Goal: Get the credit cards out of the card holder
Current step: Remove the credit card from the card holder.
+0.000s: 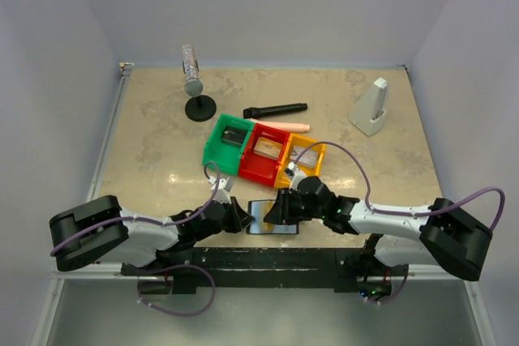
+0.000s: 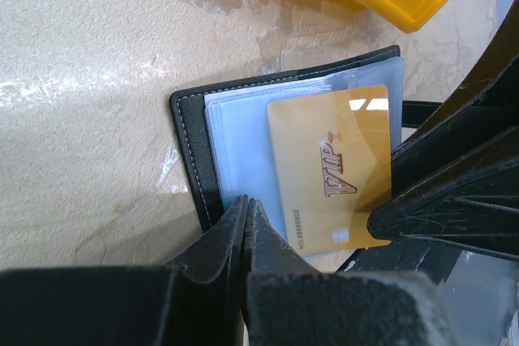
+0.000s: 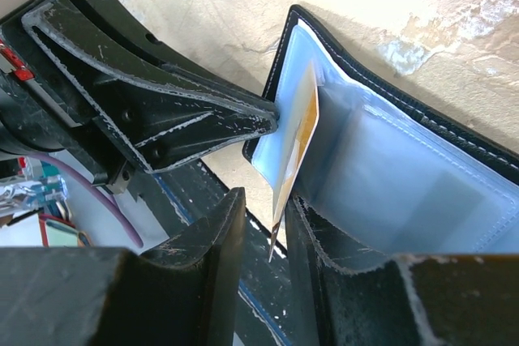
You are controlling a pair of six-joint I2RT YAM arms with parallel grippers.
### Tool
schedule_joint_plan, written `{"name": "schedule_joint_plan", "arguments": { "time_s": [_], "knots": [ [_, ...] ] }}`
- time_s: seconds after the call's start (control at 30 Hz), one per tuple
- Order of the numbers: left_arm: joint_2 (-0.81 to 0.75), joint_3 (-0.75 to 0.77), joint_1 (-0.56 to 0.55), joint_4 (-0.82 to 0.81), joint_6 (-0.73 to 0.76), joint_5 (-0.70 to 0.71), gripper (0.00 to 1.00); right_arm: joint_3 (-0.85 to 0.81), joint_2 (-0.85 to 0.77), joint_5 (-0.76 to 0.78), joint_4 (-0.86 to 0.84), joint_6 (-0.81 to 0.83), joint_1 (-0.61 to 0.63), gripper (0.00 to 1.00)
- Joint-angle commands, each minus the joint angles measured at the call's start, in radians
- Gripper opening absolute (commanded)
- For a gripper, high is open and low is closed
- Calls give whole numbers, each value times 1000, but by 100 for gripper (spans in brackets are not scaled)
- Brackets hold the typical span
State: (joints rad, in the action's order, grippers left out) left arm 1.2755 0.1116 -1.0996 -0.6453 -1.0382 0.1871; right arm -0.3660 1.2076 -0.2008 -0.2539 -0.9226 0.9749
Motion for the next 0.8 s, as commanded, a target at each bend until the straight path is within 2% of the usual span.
{"name": "schedule_joint_plan", "arguments": {
  "time_s": [0.0,0.5,0.63,0.77],
  "knots": [
    [16,-26,0,76,0,15,0,6,-31,14,-30,7,1,30],
    [15,-27,0,72,1,20,0,13,-39,29,-22,1,-2,22],
    [7,-32,0,72,0,23,0,18,-46,38,-16,-1,-2,15],
    [-1,-38,0,72,-3,28,0,18,-62,49,13,1,-2,3]
  ]
}}
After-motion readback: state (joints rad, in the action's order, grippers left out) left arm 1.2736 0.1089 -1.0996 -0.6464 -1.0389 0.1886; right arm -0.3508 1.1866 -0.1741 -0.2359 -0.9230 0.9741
